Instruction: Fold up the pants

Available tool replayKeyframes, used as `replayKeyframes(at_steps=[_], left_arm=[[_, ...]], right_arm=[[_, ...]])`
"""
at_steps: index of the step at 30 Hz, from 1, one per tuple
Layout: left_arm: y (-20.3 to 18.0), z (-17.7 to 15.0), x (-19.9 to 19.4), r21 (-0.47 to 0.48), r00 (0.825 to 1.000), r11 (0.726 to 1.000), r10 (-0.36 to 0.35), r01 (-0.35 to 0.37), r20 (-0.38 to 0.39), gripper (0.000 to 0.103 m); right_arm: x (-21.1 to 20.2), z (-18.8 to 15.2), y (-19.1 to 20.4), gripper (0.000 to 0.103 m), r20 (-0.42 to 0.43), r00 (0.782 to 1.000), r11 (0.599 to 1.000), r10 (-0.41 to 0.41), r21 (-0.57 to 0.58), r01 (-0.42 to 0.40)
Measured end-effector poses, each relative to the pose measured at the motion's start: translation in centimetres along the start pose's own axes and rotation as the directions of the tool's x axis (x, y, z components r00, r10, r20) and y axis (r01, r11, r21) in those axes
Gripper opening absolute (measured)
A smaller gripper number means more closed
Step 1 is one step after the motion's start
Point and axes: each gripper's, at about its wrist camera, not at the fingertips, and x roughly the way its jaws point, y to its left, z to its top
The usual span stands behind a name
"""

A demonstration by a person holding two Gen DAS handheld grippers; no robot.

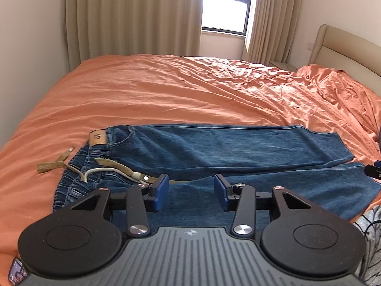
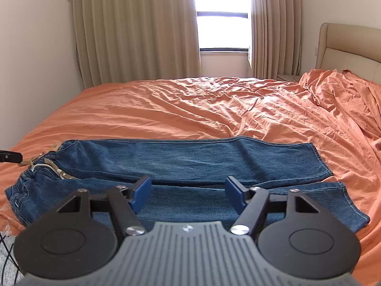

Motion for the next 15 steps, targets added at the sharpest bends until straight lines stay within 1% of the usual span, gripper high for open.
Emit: replayKeyframes(at_steps=[1, 2, 3, 5, 7, 9, 10, 12, 13, 15], left_arm=[[1.0, 0.3, 0.6, 0.004, 1.0, 1.0, 0.018, -0.018, 0.0, 0.042], [2.0, 0.6, 1.3, 0.002, 0.999, 0.999, 0.036, -0.036, -0.006, 0.04], [3.4, 0.9, 2.1, -0.009, 0.999, 0.999, 0.05, -0.05, -0.02, 0.04], [6.1, 1.4, 3.3, -0.036, 0.998, 0.998, 0.048, -0.049, -0.031, 0.04], [8.9, 1.7, 4.7, -0.07, 0.998, 0.997, 0.034, -0.038, -0.055, 0.04], [11.6, 1.9, 6.3, -0.098, 0.995, 0.994, 0.037, -0.046, -0.09, 0.041], [12.9, 2.0, 7.1, -0.12, 0.993, 0.991, 0.039, -0.052, -0.111, 0.045], [15.3, 2.0, 8.7, -0.176, 0.991, 0.983, 0.034, -0.057, -0.127, 0.053], [16.6, 2.0, 9.6, -0.206, 0.991, 0.977, 0.028, -0.055, -0.131, 0.06], [18.7, 1.5, 11.5, -0.256, 0.991, 0.965, 0.014, -0.048, -0.134, 0.063]], right_arm=[[1.3, 0.0, -0.2, 0.051, -0.013, 1.0, 1.0, 0.005, 0.012, -0.005], [2.3, 0.1, -0.4, 0.045, -0.021, 1.0, 1.0, 0.016, 0.022, -0.016], [3.4, 0.1, -0.6, 0.044, -0.025, 0.999, 0.999, 0.038, 0.029, -0.037], [5.6, -0.1, -0.8, 0.04, -0.023, 0.998, 0.998, 0.061, 0.037, -0.06], [7.7, -0.4, -0.9, 0.039, -0.032, 0.997, 0.996, 0.074, 0.05, -0.072], [10.0, -0.6, -1.1, 0.039, -0.047, 0.994, 0.992, 0.099, 0.084, -0.095], [11.0, -0.9, -1.2, 0.039, -0.051, 0.992, 0.989, 0.113, 0.106, -0.107], [12.9, -1.4, -1.3, 0.039, -0.052, 0.988, 0.979, 0.144, 0.154, -0.134], [13.7, -1.6, -1.5, 0.039, -0.051, 0.986, 0.973, 0.158, 0.18, -0.147], [14.8, -1.9, -1.6, 0.04, -0.046, 0.983, 0.961, 0.177, 0.225, -0.163]])
